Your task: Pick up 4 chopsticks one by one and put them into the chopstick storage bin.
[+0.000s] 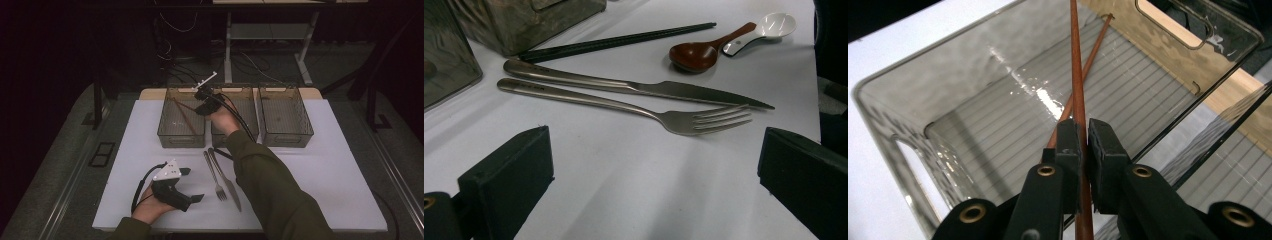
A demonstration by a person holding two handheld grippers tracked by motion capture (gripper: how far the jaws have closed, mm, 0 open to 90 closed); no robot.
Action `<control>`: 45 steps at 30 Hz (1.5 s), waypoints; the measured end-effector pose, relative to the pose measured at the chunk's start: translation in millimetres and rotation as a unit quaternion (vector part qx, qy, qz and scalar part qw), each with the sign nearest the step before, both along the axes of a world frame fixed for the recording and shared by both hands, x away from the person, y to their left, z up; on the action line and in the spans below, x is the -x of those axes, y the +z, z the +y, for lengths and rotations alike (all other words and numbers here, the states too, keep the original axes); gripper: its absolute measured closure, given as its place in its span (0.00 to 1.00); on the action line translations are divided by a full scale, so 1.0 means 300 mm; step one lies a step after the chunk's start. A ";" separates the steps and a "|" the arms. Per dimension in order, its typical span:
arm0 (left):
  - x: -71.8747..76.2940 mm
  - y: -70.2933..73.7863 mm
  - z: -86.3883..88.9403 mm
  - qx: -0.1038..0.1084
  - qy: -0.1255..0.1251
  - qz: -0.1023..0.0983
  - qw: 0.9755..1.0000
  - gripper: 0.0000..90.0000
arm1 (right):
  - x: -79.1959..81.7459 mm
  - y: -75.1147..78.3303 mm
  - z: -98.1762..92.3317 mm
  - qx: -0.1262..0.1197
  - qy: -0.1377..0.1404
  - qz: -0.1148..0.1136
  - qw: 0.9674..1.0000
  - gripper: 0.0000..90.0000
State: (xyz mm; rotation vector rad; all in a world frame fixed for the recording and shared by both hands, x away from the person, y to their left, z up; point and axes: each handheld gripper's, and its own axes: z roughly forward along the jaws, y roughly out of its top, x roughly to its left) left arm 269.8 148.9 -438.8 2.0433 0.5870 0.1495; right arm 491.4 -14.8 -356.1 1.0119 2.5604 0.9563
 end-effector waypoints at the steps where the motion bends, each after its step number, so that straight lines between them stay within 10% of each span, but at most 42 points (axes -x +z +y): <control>1: 0.000 0.000 0.000 0.000 0.000 0.000 1.000 0.00 | -0.002 -0.004 0.003 0.001 0.000 0.002 1.000 0.93; 21: -0.001 -0.001 0.001 0.008 0.004 0.002 1.000 0.00 | 0.010 0.026 -0.022 -0.045 0.016 0.003 0.999 0.53; 45: -0.004 -0.005 0.004 -0.002 0.010 0.006 1.000 0.00 | 0.131 0.076 -0.207 -0.101 0.080 -0.024 0.991 0.35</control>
